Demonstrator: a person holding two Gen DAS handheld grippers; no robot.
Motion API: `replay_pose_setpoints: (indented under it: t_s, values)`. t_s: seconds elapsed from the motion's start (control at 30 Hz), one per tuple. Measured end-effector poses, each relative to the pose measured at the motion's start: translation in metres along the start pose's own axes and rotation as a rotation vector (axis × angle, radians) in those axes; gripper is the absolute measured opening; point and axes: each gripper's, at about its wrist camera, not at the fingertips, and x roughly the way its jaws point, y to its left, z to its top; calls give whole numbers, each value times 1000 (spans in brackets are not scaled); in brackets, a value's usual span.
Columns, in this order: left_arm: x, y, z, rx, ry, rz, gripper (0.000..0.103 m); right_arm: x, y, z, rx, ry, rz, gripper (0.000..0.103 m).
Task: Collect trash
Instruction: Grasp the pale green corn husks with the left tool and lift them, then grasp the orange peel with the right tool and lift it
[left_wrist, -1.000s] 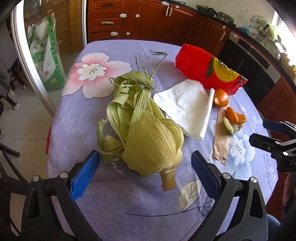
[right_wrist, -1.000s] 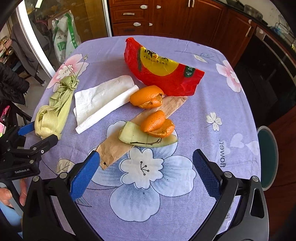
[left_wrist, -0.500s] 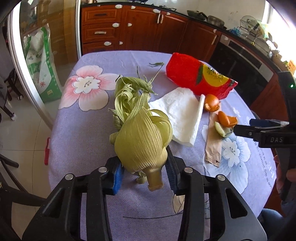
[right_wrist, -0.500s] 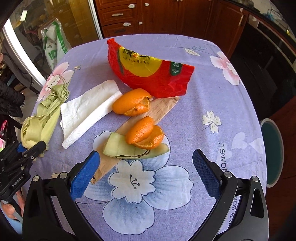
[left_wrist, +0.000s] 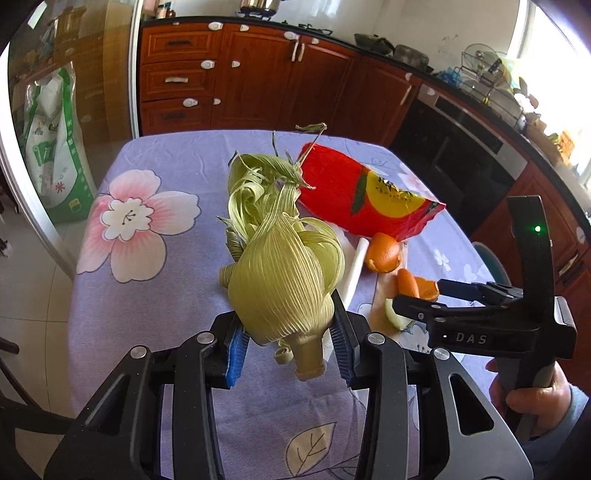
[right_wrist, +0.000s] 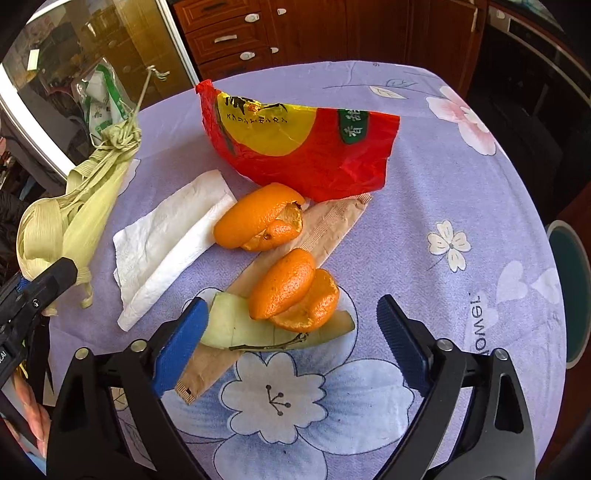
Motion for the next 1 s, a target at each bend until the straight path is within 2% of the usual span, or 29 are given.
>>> replay_pose_setpoints:
  t_s: [0.07,0.1,0.17,0.23,0.33,0.53,0.83,0.93,1.0]
  values:
    - [6,-4,-1,13,13,-1,41,4,-1,0,9,-2,5,71]
    - [8,-6,-1,18,16,2,41,6,-1,0,9,-2,7,58]
    - [10,-8,-1,23,20,2,41,5,-1,-1,-1,-23,-5,50]
    - [10,-10,-1,24,20,1,41,1,-1,-2,-21,-40,-18,31]
    - [8,-14,0,31,13,5,41,-5,-6,-2,-3,-50,12,28]
    - [-7,-30,3,58,-19,4,41,-30,-25,-4,37,-91,36,27]
    - [-34,-78,6,140,-70,-10,41,-76,-55,-11,77,-155,96,27]
    - [-35,-95,5,162,-67,-23,41,-84,-67,-13,84,-143,122,28]
    - [-34,-105,5,173,-61,-33,41,-86,-76,-18,81,-132,109,28]
